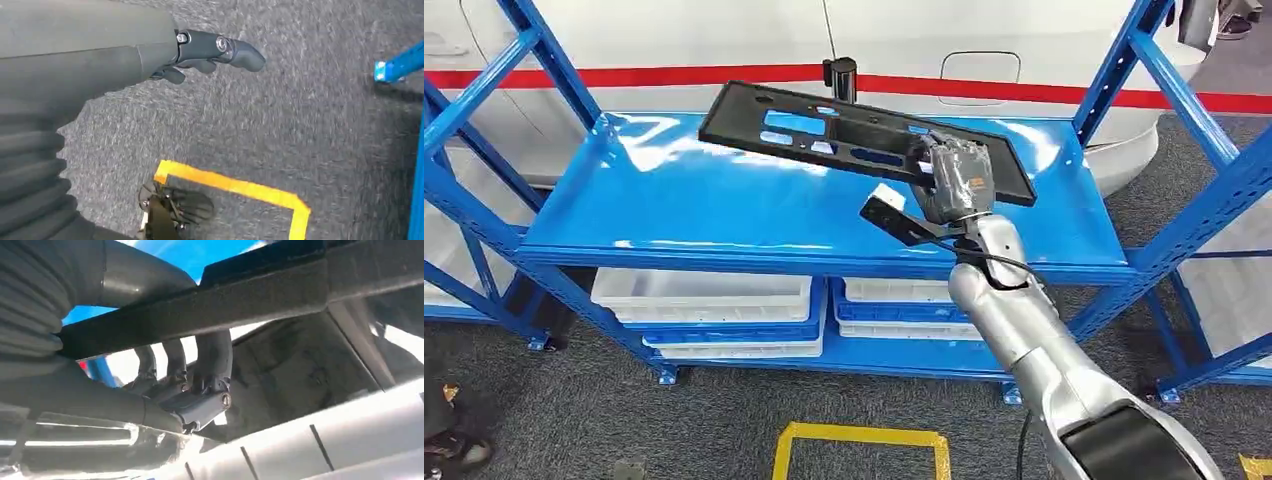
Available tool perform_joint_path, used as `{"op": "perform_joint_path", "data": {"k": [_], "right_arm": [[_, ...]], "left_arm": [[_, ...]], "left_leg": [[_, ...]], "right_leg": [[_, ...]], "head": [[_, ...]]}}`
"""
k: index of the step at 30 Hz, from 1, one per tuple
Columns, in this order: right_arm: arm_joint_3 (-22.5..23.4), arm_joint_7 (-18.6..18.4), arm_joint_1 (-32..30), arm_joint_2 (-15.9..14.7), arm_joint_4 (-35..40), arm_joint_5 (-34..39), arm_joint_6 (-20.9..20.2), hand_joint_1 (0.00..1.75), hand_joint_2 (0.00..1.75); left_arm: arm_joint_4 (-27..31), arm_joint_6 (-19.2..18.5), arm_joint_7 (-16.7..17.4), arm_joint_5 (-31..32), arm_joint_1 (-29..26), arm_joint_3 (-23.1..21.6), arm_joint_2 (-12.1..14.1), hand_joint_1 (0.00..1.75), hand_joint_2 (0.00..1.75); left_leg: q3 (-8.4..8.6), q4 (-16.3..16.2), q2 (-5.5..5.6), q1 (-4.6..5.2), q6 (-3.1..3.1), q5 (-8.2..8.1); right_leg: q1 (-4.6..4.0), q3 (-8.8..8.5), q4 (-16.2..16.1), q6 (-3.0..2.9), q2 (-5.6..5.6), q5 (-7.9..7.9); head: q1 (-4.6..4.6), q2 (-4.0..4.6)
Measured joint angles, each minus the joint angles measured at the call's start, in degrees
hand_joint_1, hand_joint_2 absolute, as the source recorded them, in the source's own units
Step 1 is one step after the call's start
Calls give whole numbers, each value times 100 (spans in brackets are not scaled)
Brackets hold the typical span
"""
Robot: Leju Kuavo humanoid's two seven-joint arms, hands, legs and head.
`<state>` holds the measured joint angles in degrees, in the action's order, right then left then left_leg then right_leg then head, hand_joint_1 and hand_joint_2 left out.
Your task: Take the parts from the cabinet and place them on the table.
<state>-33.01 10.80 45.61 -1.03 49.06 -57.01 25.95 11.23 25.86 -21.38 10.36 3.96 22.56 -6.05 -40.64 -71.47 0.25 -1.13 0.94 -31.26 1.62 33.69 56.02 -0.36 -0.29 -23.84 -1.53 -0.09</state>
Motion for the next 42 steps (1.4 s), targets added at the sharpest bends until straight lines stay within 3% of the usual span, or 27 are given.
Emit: {"op": "perform_joint_path", "data": {"k": [1, 3, 6, 7, 10, 11, 12, 13, 15, 16, 17, 18, 20, 21, 22, 25, 26, 27, 29, 31, 32, 34, 36, 37, 40, 41, 42], "right_arm": [[49, 2, -61, -22, 150, 73, -75, 175, 175], [151, -48, -153, -96, 446, 121, -234, 175, 175], [297, -81, -183, -173, 698, 132, -326, 175, 175], [344, -83, -185, -195, 745, 138, -335, 175, 175], [439, -100, -273, -260, 821, 147, -337, 175, 175], [483, -103, -307, -287, 858, 145, -333, 175, 175], [512, -103, -324, -326, 869, 141, -331, 175, 175], [533, -100, -325, -354, 895, 123, -331, 175, 175], [562, -100, -375, -400, 902, 112, -331, 175, 175], [586, -100, -429, -427, 902, 112, -328, 175, 175], [615, -96, -479, -453, 902, 110, -326, 175, 175], [630, -96, -508, -470, 902, 110, -322, 175, 175], [647, -92, -517, -481, 906, 110, -315, 175, 175], [671, -85, -508, -485, 921, 108, -315, 175, 175], [678, -83, -501, -488, 939, 108, -315, 175, 175], [693, -61, -526, -503, 956, 108, -311, 175, 175], [700, -59, -535, -505, 956, 108, -311, 175, 175], [700, -52, -524, -503, 956, 106, -311, 175, 175], [700, -50, -532, -501, 965, 101, -311, 175, 175], [700, -48, -545, -501, 969, 101, -311, 175, 175], [700, -48, -564, -501, 969, 101, -311, 175, 175], [702, -48, -600, -501, 972, 99, -311, 175, 175], [711, -41, -601, -485, 983, 92, -315, 175, 175], [719, -41, -597, -466, 1002, 86, -315, 175, 175], [730, -33, -559, -422, 1009, 64, -326, 175, 175], [739, -33, -564, -418, 1011, 51, -333, 175, 175], [763, -30, -557, -422, 1013, 27, -339, 175, 175]], "left_arm": [[0, -7, 38, 22, -6, -4, 0, 0, 175], [-2, -15, 92, 85, -10, -22, 0, 0, 175], [-2, -114, 118, 188, 2, -81, 7, 0, 175], [-2, -129, 145, 232, 16, -98, 7, 0, 175], [-2, -136, 186, 278, 30, -157, 6, 0, 175], [-2, -140, 188, 289, 34, -173, 7, 0, 175], [-2, -147, 201, 293, 42, -181, -2, 0, 175], [-2, -145, 212, 302, 58, -194, -4, 0, 175], [0, -147, 245, 341, 79, -221, 0, 0, 175], [-2, -162, 269, 354, 88, -234, 0, 0, 175], [-2, -188, 302, 370, 94, -249, 0, 0, 175], [-2, -192, 324, 402, 95, -262, -2, 0, 175], [-2, -197, 354, 411, 104, -271, -11, 0, 175], [-2, -197, 367, 415, 115, -282, -11, 0, 175], [0, -197, 367, 415, 118, -293, -11, 0, 175], [0, -197, 372, 422, 129, -317, -7, 0, 175], [-2, -197, 376, 422, 125, -317, 0, 0, 175], [-2, -197, 376, 422, 125, -319, 9, 0, 175], [-2, -195, 381, 422, 126, -326, -2, 0, 175], [-2, -195, 389, 420, 127, -334, -2, 0, 175], [-2, -195, 398, 413, 126, -334, -2, 0, 175], [-2, -190, 411, 396, 126, -334, -2, 0, 175], [0, -184, 411, 348, 127, -334, 4, 0, 175], [4, -182, 411, 343, 131, -334, 13, 0, 175], [4, -184, 400, 332, 124, -332, 13, 0, 175], [2, -184, 402, 328, 123, -330, 13, 0, 175], [4, -186, 402, 330, 129, -330, 9, 0, 175]], "left_leg": [[-154, -298, -1, -9, 17, -74], [-114, -131, -2, -17, 10, 148], [571, 1329, 1, -13, -97, 838], [612, 1387, -1, 31, -107, 797], [582, 1379, 5, 68, -162, 812], [602, 1471, 2, 72, -244, 873], [627, 1553, -22, 38, -308, 939], [602, 1579, -22, 51, -372, 980], [541, 1578, -22, 71, -417, 1017], [504, 1577, -17, 83, -428, 1043], [469, 1574, -5, 89, -422, 1077], [434, 1572, 3, 92, -411, 1106], [372, 1560, 11, 92, -370, 1155], [346, 1533, 12, 95, -339, 1180], [295, 1500, 9, 129, -317, 1188], [276, 1461, 11, 117, -234, 1258], [247, 1464, 17, 110, -193, 1283], [188, 1370, 13, 60, -149, 1127], [-22, 678, 1, 37, -57, 438], [-278, -249, 0, 0, 17, -25], [-295, -476, -1, -17, 38, -71], [38, -164, -3, -34, 38, 136], [834, 948, -1, -36, -31, 432], [1102, 1363, 7, -1, -80, 353], [1073, 1417, 7, 65, -153, 416], [1046, 1474, 4, 86, -224, 490], [1059, 1622, -27, 3, -294, 625]], "right_leg": [[-2, 0, 3, -4, -1, -5], [-2, -18, 10, -3, -1, -7], [-1, -46, 2, 2, -26, -10], [-68, -23, 9, 30, -29, -17], [-36, -20, -24, 114, -27, 13], [-54, -10, -62, 166, -30, 30], [-45, 60, 46, 148, -19, -77], [-51, 220, 350, 92, -19, -288], [-42, 638, 1304, 17, -19, -726], [-42, 799, 1721, 25, -18, -872], [-42, 820, 1850, 64, -18, -880], [-40, 681, 1673, 110, -17, -810], [-33, 162, 820, 193, -7, -559], [-34, -254, 183, 205, 11, -443], [-55, -425, -42, 175, 9, -416], [-83, -320, 27, 146, -26, -335], [-25, -291, 0, 83, -20, -294], [11, -289, -6, 29, -13, -246], [10, -205, -2, -84, 16, -155], [2, -100, 7, -82, 24, -78], [1, -52, 10, -67, 26, -41], [1, 31, 16, -38, 26, 28], [1, 87, 22, 7, 24, 83], [-14, 109, 26, 48, 24, 111], [2, 145, -6, 188, 45, 230], [-7, 142, -62, 249, 46, 294], [-35, 195, -10, 250, 60, 240]], "head": [[-2, 0], [-2, -2], [-2, -2], [4, -2], [15, 0], [9, -2], [17, -2], [43, 0], [50, -2], [52, -2], [59, -2], [57, 0], [61, -2], [61, -2], [66, -2], [42, -2], [57, -2], [57, -2], [31, 0], [26, -2], [33, -2], [26, -2], [26, -2], [31, -2], [33, -2], [41, -2], [54, 0]]}}
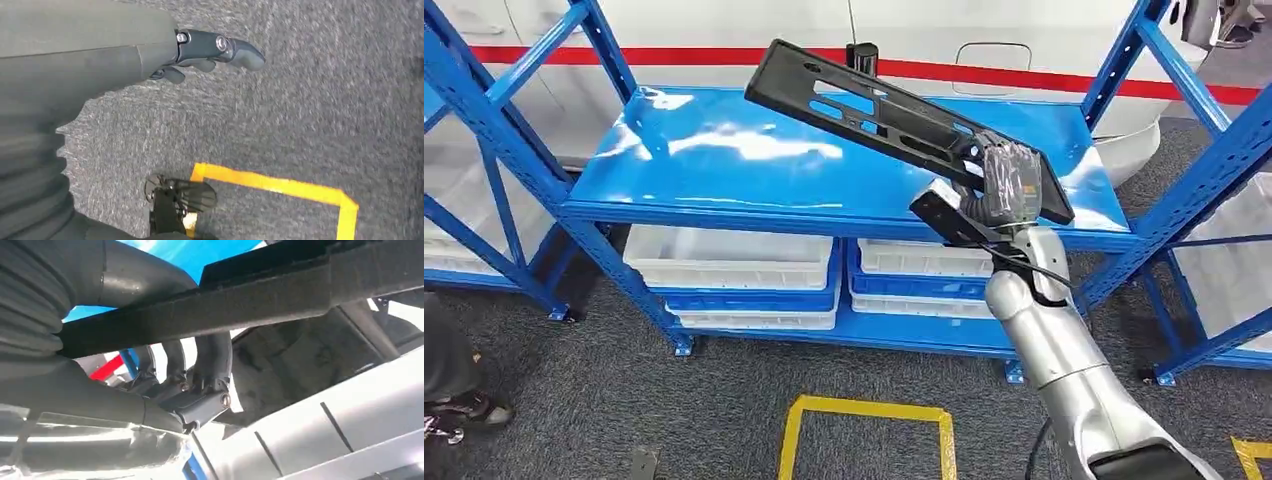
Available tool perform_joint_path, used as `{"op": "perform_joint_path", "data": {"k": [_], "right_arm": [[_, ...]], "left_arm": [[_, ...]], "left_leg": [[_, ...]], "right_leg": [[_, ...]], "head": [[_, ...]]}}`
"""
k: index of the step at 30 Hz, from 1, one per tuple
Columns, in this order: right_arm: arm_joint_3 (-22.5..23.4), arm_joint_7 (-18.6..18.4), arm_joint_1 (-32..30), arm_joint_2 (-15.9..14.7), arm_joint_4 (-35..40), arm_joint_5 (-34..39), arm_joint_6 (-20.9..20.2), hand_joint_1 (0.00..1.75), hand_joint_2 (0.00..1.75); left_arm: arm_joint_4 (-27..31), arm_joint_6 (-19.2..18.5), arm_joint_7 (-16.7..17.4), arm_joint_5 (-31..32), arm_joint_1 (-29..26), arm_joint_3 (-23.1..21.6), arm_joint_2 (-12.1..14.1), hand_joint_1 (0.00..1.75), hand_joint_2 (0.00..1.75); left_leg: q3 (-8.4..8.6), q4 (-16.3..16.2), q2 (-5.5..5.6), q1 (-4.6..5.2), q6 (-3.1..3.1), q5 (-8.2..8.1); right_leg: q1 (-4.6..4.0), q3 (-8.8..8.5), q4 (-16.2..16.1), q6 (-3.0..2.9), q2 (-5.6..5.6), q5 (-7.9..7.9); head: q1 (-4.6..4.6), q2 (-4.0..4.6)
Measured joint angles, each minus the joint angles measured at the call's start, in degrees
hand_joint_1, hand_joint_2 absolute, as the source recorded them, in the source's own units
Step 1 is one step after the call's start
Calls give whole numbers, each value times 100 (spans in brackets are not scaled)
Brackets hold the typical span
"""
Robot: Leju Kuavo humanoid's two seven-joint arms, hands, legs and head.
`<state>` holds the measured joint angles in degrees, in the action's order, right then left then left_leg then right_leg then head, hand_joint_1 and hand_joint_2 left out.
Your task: Take the parts from the cabinet and place them on the table.
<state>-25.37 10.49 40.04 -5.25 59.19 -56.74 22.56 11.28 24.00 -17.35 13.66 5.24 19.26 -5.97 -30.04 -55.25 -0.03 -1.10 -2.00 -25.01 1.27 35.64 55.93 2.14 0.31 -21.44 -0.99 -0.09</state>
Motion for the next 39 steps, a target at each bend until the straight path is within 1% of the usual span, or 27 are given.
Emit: {"op": "perform_joint_path", "data": {"k": [2, 3, 5, 6, 8, 9, 10, 11, 14, 15, 17, 18, 20, 22, 24, 25, 26, 27, 30, 31, 32, 33, 34, 35, 37, 38, 39], "right_arm": [[22, 4, 24, 0, 9, -20, -4, 175, 175], [26, 4, 13, 2, 9, -29, -4, 175, 175], [41, 4, -27, 0, 9, -37, -4, 175, 175], [44, 4, -48, 0, 9, -50, -4, 175, 175], [46, 4, -48, 2, 11, -64, -4, 175, 175], [48, 4, -45, 4, 22, -68, -4, 175, 175], [54, 4, -39, 7, 39, -68, -4, 175, 175], [57, 4, -39, 28, 65, -72, -6, 175, 175], [72, 4, -49, 31, 66, -79, -26, 175, 175], [74, 4, -52, 42, 59, -79, -37, 175, 175], [76, 9, -42, 65, 61, -85, -39, 175, 175], [76, 13, -45, 77, 59, -88, -39, 175, 175], [76, 15, -59, 92, 57, -90, -39, 175, 175], [76, 15, -78, 92, 55, -90, -37, 175, 175], [81, 15, -81, 92, 55, -90, -37, 175, 175], [83, 15, -79, 96, 59, -90, -35, 175, 175], [96, 15, -67, 90, 61, -92, -33, 175, 175], [98, 15, -70, 103, 61, -101, -31, 175, 175], [109, 26, -85, 111, 63, -107, -24, 175, 175], [138, 24, -88, 81, 63, -118, -22, 175, 175], [153, 24, -72, 74, 66, -118, -20, 175, 175], [170, 24, -77, 53, 66, -118, -15, 175, 175], [183, 24, -94, 46, 68, -120, -15, 175, 175], [188, 24, -116, 37, 66, -120, -15, 175, 175], [194, 24, -147, 20, 66, -123, -15, 175, 175], [197, 24, -154, 11, 68, -125, -15, 175, 175], [199, 24, -151, 9, 68, -125, -15, 175, 175]], "left_arm": [[2, -9, 17, 7, 14, 2, -11, 0, 175], [0, -9, 24, 11, 13, 4, -11, 0, 175], [2, -13, 42, 15, 14, 4, -11, 0, 175], [0, -13, 63, 17, 13, 4, -11, 0, 175], [0, -13, 83, 19, 14, 4, -15, 0, 175], [0, -13, 83, 20, 14, 4, -15, 0, 175], [2, -11, 85, 18, 14, 4, -13, 0, 175], [2, -9, 89, 18, 19, 7, -13, 0, 175], [0, -7, 92, 4, -5, 20, -13, 0, 175], [0, -4, 92, 2, -18, 28, 2, 0, 175], [-2, -5, 87, -4, -27, 28, -9, 0, 175], [-2, -4, 83, -4, -26, 28, -11, 0, 175], [-2, -4, 83, -4, -26, 28, -9, 0, 175], [-2, -4, 85, -7, -25, 28, -11, 0, 175], [0, -7, 85, -7, -18, 28, -7, 0, 175], [4, -7, 83, -7, -3, 28, 2, 0, 175], [9, -9, 83, -7, 2, 28, 11, 0, 175], [7, -9, 81, -2, 4, 28, 11, 0, 175], [7, -9, 83, 2, 4, 35, 15, 0, 175], [9, -9, 85, 13, 22, 35, -2, 0, 175], [9, -18, 87, 18, 26, 35, -9, 0, 175], [9, -26, 92, 22, 38, 39, -4, 0, 175], [9, -50, 92, 26, 40, 42, -9, 0, 175], [9, -59, 92, 26, 43, 44, -11, 0, 175], [9, -66, 107, 22, 43, 46, -26, 0, 175], [9, -72, 116, 22, 43, 52, -39, 0, 175], [9, -79, 116, 20, 43, 55, -42, 0, 175]], "left_leg": [[-135, 30, -22, 39, -97, 147], [-211, 30, -23, 50, -91, 198], [-375, 18, -22, 63, -87, 317], [-464, 13, -22, 63, -73, 381], [-648, -24, -21, 62, -32, 499], [-719, -65, -19, 59, -2, 532], [-792, -124, -16, 68, 36, 560], [-868, -172, -20, 93, 73, 603], [-924, -165, 2, 82, 155, 758], [-969, -195, 2, 37, 193, 726], [-1127, -625, -1, 13, 262, 108], [-1257, -1142, 3, 4, 306, -284], [-1420, -1961, 2, -13, 352, -618], [-1166, -1939, 1, -17, 341, -389], [-495, -1123, 5, -11, 267, -100], [-121, -586, 32, 7, 190, -232], [79, -213, 26, 39, 163, -394], [37, -290, 27, 59, 158, -345], [-2, -129, 13, 119, -31, -118], [-37, -7, -33, 66, -48, 42], [-112, 26, -30, 66, -127, 119], [-228, 25, -35, 63, -119, 211], [-326, 22, -37, 64, -116, 291], [-433, 17, -39, 62, -104, 369], [-609, 12, -46, 52, -65, 508], [-790, -14, -50, 28, -3, 628], [-879, -44, -49, 9, 32, 675]], "right_leg": [[1, 277, 546, -124, -20, -528], [4, 416, 992, -157, -19, -782], [4, 609, 1765, -115, -20, -1053], [3, 559, 1837, -50, -21, -983], [5, 87, 1248, 95, -18, -631], [18, -237, 785, 110, -16, -557], [25, -573, 281, 65, -15, -693], [-51, -749, 5, -25, -58, -790], [-53, -585, 85, -123, -54, -701], [60, -517, 72, -213, -37, -630], [31, -438, 74, -326, -19, -514], [15, -365, 77, -349, -18, -442], [-8, -216, 89, -354, -17, -329], [-20, -56, 96, -331, -21, -208], [-35, 65, 99, -299, -34, -102], [-22, 91, 104, -283, -31, -48], [-60, 130, 102, -228, -26, -3], [-29, 130, 69, -191, -13, 40], [-43, 148, -53, -64, -9, 226], [-50, 241, 48, -99, -19, 64], [-51, 359, 255, -162, -23, -197], [-37, 506, 735, -231, -25, -593], [-23, 622, 1206, -239, -25, -854], [-4, 703, 1610, -195, -25, -970], [29, 644, 1895, -38, -25, -833], [64, 324, 1614, 119, -23, -539], [89, 83, 1331, 163, -20, -462]], "head": [[29, -2], [46, 0], [48, -2], [46, -2], [48, -2], [48, -2], [53, 0], [21, -2], [7, -2], [7, -2], [-9, -2], [-15, 0], [-15, -2], [-15, -2], [-19, -2], [-13, -2], [-4, -2], [2, -2], [-33, -2], [-15, -2], [-6, -2], [13, -2], [24, 0], [26, -2], [29, -2], [31, -2], [26, -2]]}}
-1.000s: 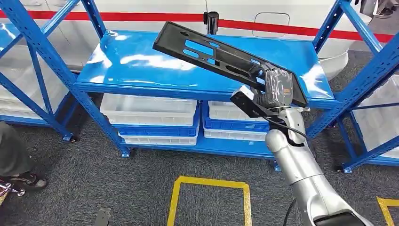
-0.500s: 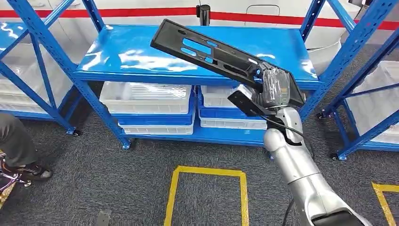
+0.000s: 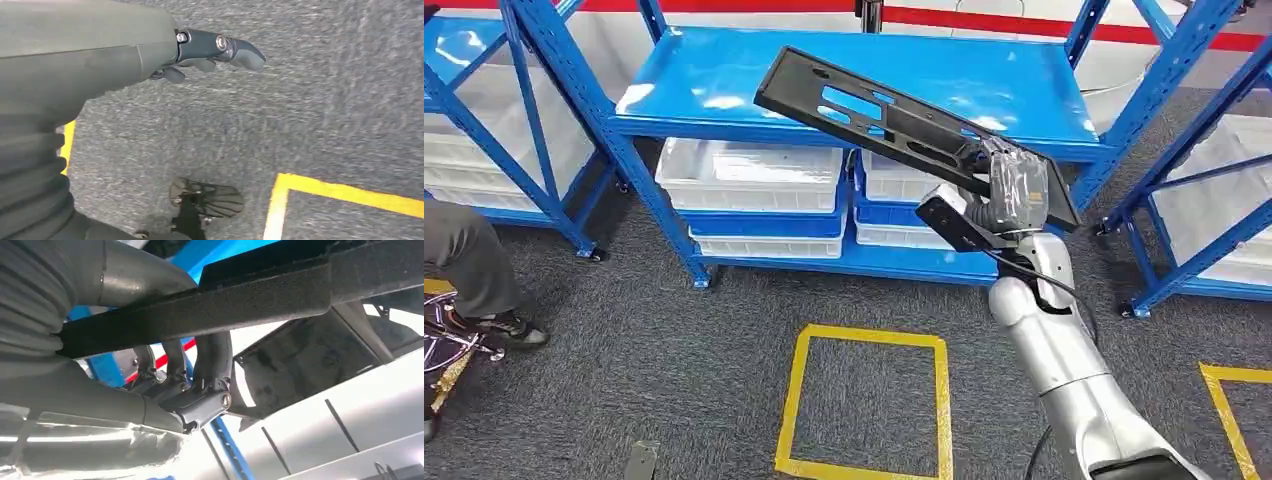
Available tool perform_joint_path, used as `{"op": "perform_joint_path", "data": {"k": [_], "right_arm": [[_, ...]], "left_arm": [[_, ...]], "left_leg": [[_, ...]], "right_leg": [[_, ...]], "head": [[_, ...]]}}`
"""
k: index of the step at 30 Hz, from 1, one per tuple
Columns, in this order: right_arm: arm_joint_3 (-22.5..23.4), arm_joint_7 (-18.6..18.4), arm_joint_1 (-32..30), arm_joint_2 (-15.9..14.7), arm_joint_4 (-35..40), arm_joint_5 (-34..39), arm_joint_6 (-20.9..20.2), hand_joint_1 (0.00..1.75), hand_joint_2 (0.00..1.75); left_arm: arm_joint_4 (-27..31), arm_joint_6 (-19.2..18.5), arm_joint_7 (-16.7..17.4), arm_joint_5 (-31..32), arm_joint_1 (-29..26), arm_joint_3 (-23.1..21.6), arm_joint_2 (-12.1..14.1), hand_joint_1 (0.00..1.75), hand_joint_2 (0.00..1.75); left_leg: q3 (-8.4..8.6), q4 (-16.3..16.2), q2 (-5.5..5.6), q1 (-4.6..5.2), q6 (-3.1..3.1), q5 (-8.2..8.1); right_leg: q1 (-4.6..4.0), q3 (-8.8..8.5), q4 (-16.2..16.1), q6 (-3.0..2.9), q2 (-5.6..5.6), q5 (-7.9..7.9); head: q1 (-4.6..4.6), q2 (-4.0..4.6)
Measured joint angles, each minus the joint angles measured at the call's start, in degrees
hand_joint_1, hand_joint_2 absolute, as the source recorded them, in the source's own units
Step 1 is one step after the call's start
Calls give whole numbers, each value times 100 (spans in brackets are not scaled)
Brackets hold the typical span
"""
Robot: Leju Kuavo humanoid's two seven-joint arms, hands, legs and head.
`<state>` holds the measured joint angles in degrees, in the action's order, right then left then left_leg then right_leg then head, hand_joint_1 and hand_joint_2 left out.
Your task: Take the parts from the cabinet and place them on the table.
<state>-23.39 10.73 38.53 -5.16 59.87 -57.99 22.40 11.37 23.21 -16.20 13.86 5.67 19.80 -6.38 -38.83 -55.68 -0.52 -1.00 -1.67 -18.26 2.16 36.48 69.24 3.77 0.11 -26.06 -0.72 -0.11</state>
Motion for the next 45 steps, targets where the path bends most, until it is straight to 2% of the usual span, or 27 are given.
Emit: {"op": "perform_joint_path", "data": {"k": [1, 2, 3, 6, 7, 10, 12, 15, 16, 17, 18, 19, 21, 22, 24, 26, 28, 30, 31, 32, 33, 34, 37, 39, 42, 43, 45], "right_arm": [[2, 0, 2, 2, 4, 0, 0, 175, 175], [2, 0, 12, 11, 17, -2, 0, 175, 175], [11, 0, -12, 15, 33, -2, 4, 175, 175], [13, -2, -35, 20, 31, -9, -4, 175, 175], [15, -2, -36, 24, 20, -7, -7, 175, 175], [15, -2, -7, 81, 17, -41, -17, 175, 175], [15, -2, 0, 92, 4, -66, -20, 175, 175], [28, 6, 2, 92, -13, -81, -20, 175, 175], [42, 18, 19, 98, -13, -87, -20, 175, 175], [52, 26, 26, 118, -15, -90, -20, 175, 175], [61, 31, 54, 114, -17, -101, -20, 175, 175], [70, 53, 70, 140, -33, -105, -20, 175, 175], [81, 81, 93, 179, -42, -105, -22, 175, 175], [98, 81, 94, 162, -48, -107, -22, 175, 175], [107, 87, 167, 153, -66, -114, -24, 175, 175], [125, 87, 189, 125, -79, -118, -30, 175, 175], [127, 87, 153, 109, -109, -118, -39, 175, 175], [127, 87, 149, 109, -114, -122, -39, 175, 175], [127, 87, 165, 109, -114, -122, -39, 175, 175], [129, 87, 177, 109, -116, -122, -39, 175, 175], [125, 87, 178, 128, -116, -124, -39, 175, 175], [135, 87, 141, 116, -125, -133, -39, 175, 175], [138, 85, 105, 101, -131, -146, -39, 175, 175], [140, 85, 115, 105, -127, -149, -39, 175, 175], [138, 85, 97, 107, -131, -151, -39, 175, 175], [138, 85, 95, 107, -131, -151, -39, 175, 175], [138, 85, 101, 109, -131, -153, -37, 175, 175]], "left_arm": [[0, -2, 0, 0, 4, 4, 0, 0, 175], [2, 0, 2, 0, 5, 11, 9, 0, 175], [2, -2, 4, 0, 6, 15, 4, 0, 175], [-2, 0, 7, -17, -32, 26, 7, 0, 175], [-2, 0, 4, -24, -47, 33, 13, 0, 175], [-2, 0, -15, -35, -57, 33, 4, 0, 175], [-2, 0, -15, -22, -54, 33, 9, 0, 175], [-2, 2, -7, -22, -51, 35, 7, 0, 175], [-2, 2, -4, -22, -38, 39, 9, 0, 175], [15, 11, -7, -22, -23, 46, 75, 0, 175], [20, 15, -26, -11, -25, 46, 52, 0, 175], [31, 33, -59, -7, -19, 55, 83, 0, 175], [33, 39, -70, -4, -13, 70, 88, 0, 175], [31, 54, -70, -2, -19, 74, 79, 0, 175], [33, 63, -70, 2, 1, 83, 68, 0, 175], [31, 48, -68, 4, 6, 87, 31, 0, 175], [26, 50, -61, 2, 0, 96, -2, 0, 175], [26, 50, -55, 2, -2, 103, -33, 0, 175], [26, 50, -50, 2, -1, 103, -35, 0, 175], [26, 59, -50, 4, -1, 105, -13, 0, 175], [26, 63, -48, 4, -2, 107, 7, 0, 175], [24, 72, -48, 11, -11, 107, -2, 0, 175], [22, 74, -42, 13, -45, 109, -11, 0, 175], [22, 77, -42, 20, -44, 109, -11, 0, 175], [22, 76, -42, 22, -47, 109, -9, 0, 175], [22, 76, -42, 22, -49, 109, -9, 0, 175], [22, 77, -42, 29, -48, 109, -9, 0, 175]], "left_leg": [[-91, -80, 6, 10, 61, 55], [-214, -144, 4, 27, 100, 82], [-237, -168, 0, 35, 142, 159], [-303, -110, 13, -2, 196, 386], [-351, -156, 13, -49, 219, 257], [-593, -1210, 16, -55, 274, -845], [-650, -1982, 17, -52, 268, -1109], [-73, -1650, 21, 6, 90, -666], [423, -1059, 44, 91, -77, -729], [679, -596, 41, 101, -282, -1095], [835, -327, 11, 136, -270, -1188], [800, -363, -4, 220, -206, -1121], [778, -160, -19, 284, -284, -955], [894, 143, -23, 166, -334, -701], [892, 294, -37, 160, -402, -513], [732, 294, -54, 116, -275, -396], [576, 270, -53, 52, -162, -289], [424, 165, -51, -26, -57, -228], [304, 18, -54, -69, 10, -239], [199, -117, -71, -67, 82, -267], [130, -150, -56, -49, 119, -264], [65, -254, -32, -51, 157, -245], [22, -304, -34, -129, 205, -265], [-160, -782, -8, -130, 233, -634], [-709, -2078, 6, -128, 238, -1142], [-721, -2112, 8, -126, 216, -1096], [-376, -1473, 14, -101, 115, -730]], "right_leg": [[33, -430, -543, -1, 4, -74], [-26, -837, -1097, -37, -6, -365], [-82, -778, -1200, -152, -37, -461], [-71, -644, -1101, -288, -10, -339], [-12, -607, -1102, -365, 6, -267], [-73, -383, -1101, -475, 11, -65], [-133, -194, -1094, -490, 8, 82], [-238, 57, -1090, -496, -6, 283], [-270, 135, -1093, -499, -12, 357], [-182, 159, -1099, -484, 0, 414], [-252, 163, -1108, -461, 2, 427], [-153, 139, -1149, -380, 37, 483], [-96, 98, -1291, -291, 42, 607], [-184, 147, -1272, -303, 26, 647], [-167, 336, -898, -364, -21, 283], [-121, 648, 11, -350, -19, -198], [-37, 611, 303, -205, -15, -357], [57, 89, -374, -31, 1, -216], [122, -334, -1004, 98, 16, -99], [144, -426, -1217, 131, 28, -189], [61, -426, -1104, 95, -19, -152], [75, -351, -1045, -51, -27, -128], [93, -318, -1018, -133, -35, -93], [82, -318, -1017, -172, -36, -74], [25, -317, -1012, -175, -37, -73], [10, -319, -1012, -175, -44, -73], [-18, -339, -1015, -175, -67, -74]], "head": [[7, 0], [39, 0], [-7, 0], [2, 2], [2, 2], [-27, 2], [-31, 2], [-31, 2], [-26, 0], [5, 0], [62, 0], [31, 2], [-57, 0], [-68, 0], [-33, 2], [-24, 0], [-22, 0], [-22, 2], [-20, 0], [-2, 0], [20, 0], [-18, 0], [-28, 0], [-31, 0], [-35, 0], [-35, 0], [-37, 0]]}}
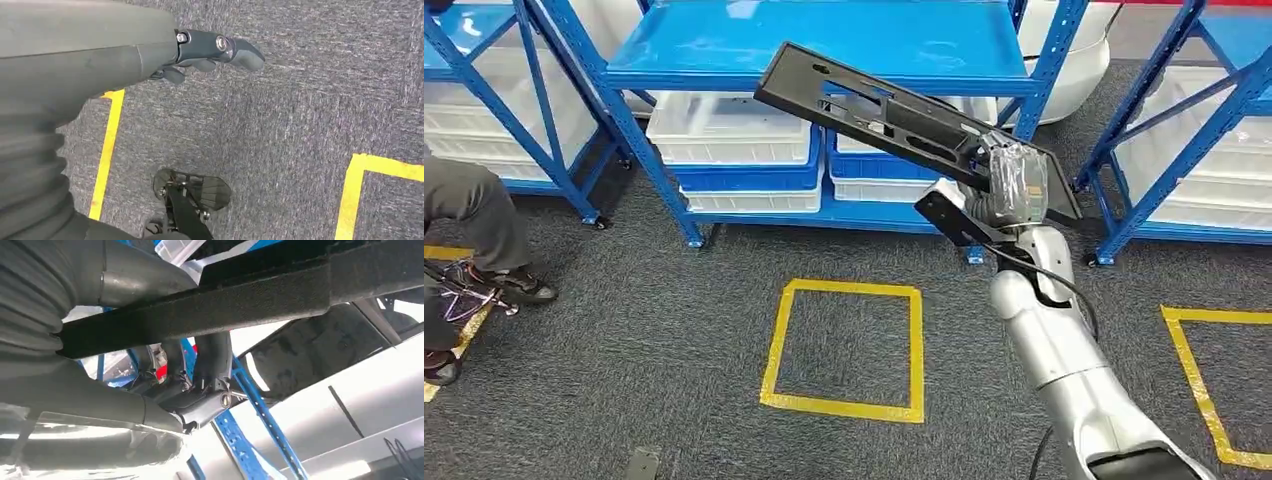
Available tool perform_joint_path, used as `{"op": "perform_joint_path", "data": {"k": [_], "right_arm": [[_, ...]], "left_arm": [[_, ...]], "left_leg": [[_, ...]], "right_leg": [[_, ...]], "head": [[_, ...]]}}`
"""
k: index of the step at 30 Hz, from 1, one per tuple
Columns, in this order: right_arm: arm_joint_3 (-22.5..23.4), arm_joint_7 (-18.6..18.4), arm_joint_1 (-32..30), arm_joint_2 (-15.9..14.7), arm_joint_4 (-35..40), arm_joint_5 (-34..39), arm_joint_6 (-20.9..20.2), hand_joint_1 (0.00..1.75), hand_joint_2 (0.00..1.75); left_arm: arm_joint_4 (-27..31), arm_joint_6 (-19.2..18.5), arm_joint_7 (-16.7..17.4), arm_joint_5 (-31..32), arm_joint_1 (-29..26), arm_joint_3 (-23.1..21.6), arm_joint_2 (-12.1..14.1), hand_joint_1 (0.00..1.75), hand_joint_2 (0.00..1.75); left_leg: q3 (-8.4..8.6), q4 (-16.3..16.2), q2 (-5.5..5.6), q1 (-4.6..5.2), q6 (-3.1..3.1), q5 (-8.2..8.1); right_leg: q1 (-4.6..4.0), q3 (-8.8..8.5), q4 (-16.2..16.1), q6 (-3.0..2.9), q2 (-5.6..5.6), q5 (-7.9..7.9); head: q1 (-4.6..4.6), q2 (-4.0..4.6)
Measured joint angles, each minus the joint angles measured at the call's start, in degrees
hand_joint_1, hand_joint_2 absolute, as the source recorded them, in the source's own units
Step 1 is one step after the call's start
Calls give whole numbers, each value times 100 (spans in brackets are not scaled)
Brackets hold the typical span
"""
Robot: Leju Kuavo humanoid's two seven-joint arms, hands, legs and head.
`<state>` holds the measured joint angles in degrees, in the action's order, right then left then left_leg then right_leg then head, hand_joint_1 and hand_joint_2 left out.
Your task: Take the parts from the cabinet and place them on the table.
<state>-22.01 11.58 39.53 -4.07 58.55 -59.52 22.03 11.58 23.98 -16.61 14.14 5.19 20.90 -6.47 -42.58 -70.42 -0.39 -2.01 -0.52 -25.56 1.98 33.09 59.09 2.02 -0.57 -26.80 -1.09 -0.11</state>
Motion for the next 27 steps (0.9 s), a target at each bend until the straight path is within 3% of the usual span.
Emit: {"op": "perform_joint_path", "data": {"k": [1, 2, 3, 4, 6, 7, 8, 9, 11, 12, 13, 14, 16, 17, 18, 19, 20, 24, 27], "right_arm": [[0, 0, 6, 4, 7, 2, 4, 175, 175], [2, 0, 12, 9, 9, 4, 11, 175, 175], [2, 0, 28, 4, 9, 4, 18, 175, 175], [2, 0, 15, 11, 7, 4, 20, 175, 175], [2, 0, -11, 24, 7, 7, 22, 175, 175], [6, 0, -13, 26, 17, 5, 24, 175, 175], [13, 2, 1, 22, 17, 0, 24, 175, 175], [15, 9, 31, 20, 17, -15, 26, 175, 175], [15, 9, 19, 26, 13, -37, 31, 175, 175], [15, 9, 2, 24, 2, -37, 31, 175, 175], [15, 9, -13, 22, -9, -42, 31, 175, 175], [15, 9, -18, 22, -13, -44, 31, 175, 175], [17, 9, 5, 24, -13, -61, 39, 175, 175], [20, 9, 28, 24, -13, -78, 63, 175, 175], [24, 9, 49, 39, -15, -92, 81, 175, 175], [31, 9, 57, 68, -17, -87, 81, 175, 175], [39, 11, 48, 77, -22, -68, 81, 175, 175], [46, 94, 51, 81, -26, -26, 72, 175, 175], [48, 105, 48, 81, -26, 29, 74, 175, 175]], "left_arm": [[0, 0, 0, 17, 0, 0, 0, 0, 175], [0, 0, 0, 20, 8, 0, 7, 0, 175], [0, 0, 9, 24, 8, -2, 5, 0, 175], [0, 0, 11, 33, 9, -2, 4, 0, 175], [0, 11, 17, 26, 7, 4, 9, 0, 175], [2, 11, 17, 26, 9, 4, 9, 0, 175], [2, 11, 15, 26, 11, 4, -5, 0, 175], [2, 11, 11, 26, 15, 4, -15, 0, 175], [2, 13, 11, 22, 16, 11, -15, 0, 175], [2, 13, 11, 24, 16, 13, -18, 0, 175], [2, 11, 11, 22, 12, 13, -17, 0, 175], [0, 11, 11, 20, 9, 13, -22, 0, 175], [0, 13, 17, 17, 9, 15, -33, 0, 175], [0, 13, 17, 17, 9, 17, -35, 0, 175], [2, 20, 17, 17, 11, 26, -33, 0, 175], [2, 26, 17, 20, 10, 37, -33, 0, 175], [0, 28, 18, 20, 10, 55, -28, 0, 175], [0, 28, 17, 28, 5, 77, -39, 0, 175], [0, 28, 17, 28, 4, 94, -39, 0, 175]], "left_leg": [[326, 619, 25, 36, -84, 266], [509, 983, 76, 70, -155, 269], [550, 1002, 66, 95, -154, 244], [542, 1035, 67, 141, -169, 250], [534, 1062, 65, 187, -188, 252], [613, 1209, 53, 180, -217, 295], [670, 1316, 30, 144, -208, 352], [680, 1347, 32, 158, -237, 369], [667, 1344, 33, 179, -238, 367], [657, 1341, 37, 190, -238, 367], [649, 1335, 53, 205, -238, 368], [650, 1332, 62, 209, -237, 368], [649, 1302, 72, 224, -233, 368], [638, 1269, 72, 230, -219, 358], [584, 1209, 74, 314, -205, 316], [565, 1190, 65, 279, -282, 331], [558, 1199, 65, 284, -265, 339], [552, 1234, 63, 268, -218, 381], [555, 1246, 64, 255, -188, 401]], "right_leg": [[-13, -15, -9, 2, -14, -1], [16, -15, -26, 3, -23, 0], [-49, 14, -35, 17, -24, 10], [17, 23, -43, 24, -23, 13], [24, 9, -95, 61, -21, 37], [-5, 4, -133, 83, -16, 32], [-12, 56, -32, 68, 25, -28], [-26, 203, 240, 20, 28, -179], [-28, 644, 1121, -44, 28, -517], [-32, 819, 1459, -41, 27, -610], [-43, 902, 1586, -8, 28, -592], [-52, 842, 1452, 22, 29, -505], [-61, 331, 419, 106, 34, -69], [-67, 84, -66, 101, 63, 76], [-56, 23, -148, 37, 60, 134], [-30, 65, -148, 0, 40, 134], [-64, 78, -155, -26, 36, 148], [-84, 97, -154, -83, 33, 183], [-94, 99, -153, -87, 32, 185]], "head": [[2, 0], [11, 0], [19, 0], [-4, 0], [-26, 0], [-26, 0], [-4, 0], [7, 0], [4, 0], [9, 0], [11, 0], [9, 0], [11, 2], [13, 0], [8, 2], [-4, 0], [-7, 0], [2, 0], [0, 0]]}}
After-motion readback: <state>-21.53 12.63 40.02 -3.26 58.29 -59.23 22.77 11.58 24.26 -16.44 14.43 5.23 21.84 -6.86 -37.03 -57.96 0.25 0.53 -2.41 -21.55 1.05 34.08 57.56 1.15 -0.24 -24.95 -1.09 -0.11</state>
